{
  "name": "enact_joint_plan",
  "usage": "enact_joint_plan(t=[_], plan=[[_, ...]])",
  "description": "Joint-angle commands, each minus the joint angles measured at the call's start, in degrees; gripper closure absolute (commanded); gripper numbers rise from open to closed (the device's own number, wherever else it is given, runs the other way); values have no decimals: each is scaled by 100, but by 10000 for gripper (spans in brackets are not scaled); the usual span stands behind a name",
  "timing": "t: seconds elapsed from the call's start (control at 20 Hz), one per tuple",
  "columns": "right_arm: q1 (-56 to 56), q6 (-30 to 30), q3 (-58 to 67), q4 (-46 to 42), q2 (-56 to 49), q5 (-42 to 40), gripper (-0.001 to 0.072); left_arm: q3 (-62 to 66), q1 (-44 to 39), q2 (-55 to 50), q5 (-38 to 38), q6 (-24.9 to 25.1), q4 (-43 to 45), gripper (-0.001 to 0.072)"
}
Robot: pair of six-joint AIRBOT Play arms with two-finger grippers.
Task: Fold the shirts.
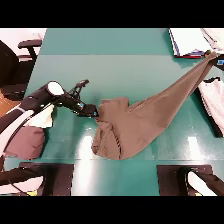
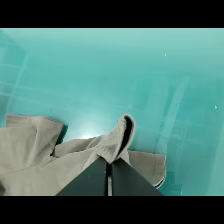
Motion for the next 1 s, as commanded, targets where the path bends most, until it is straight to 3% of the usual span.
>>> enact_joint_plan(t=[0.0,0.3,0.4,0.6,0.95], plan=[[2,0,-2,4,-4,-4,701,-4,-166,-481,66,74,-225,223],[2,0,-2,4,-2,-33,700,197,-197,-439,-258,76,-267,230],[2,0,0,4,-2,-92,700,459,-190,-280,-354,105,-232,682],[2,-2,42,9,-2,-234,701,1274,-190,389,-387,59,184,678],[2,-116,1965,4,-2,-426,700,4328,-190,2306,-424,-614,2562,678]])
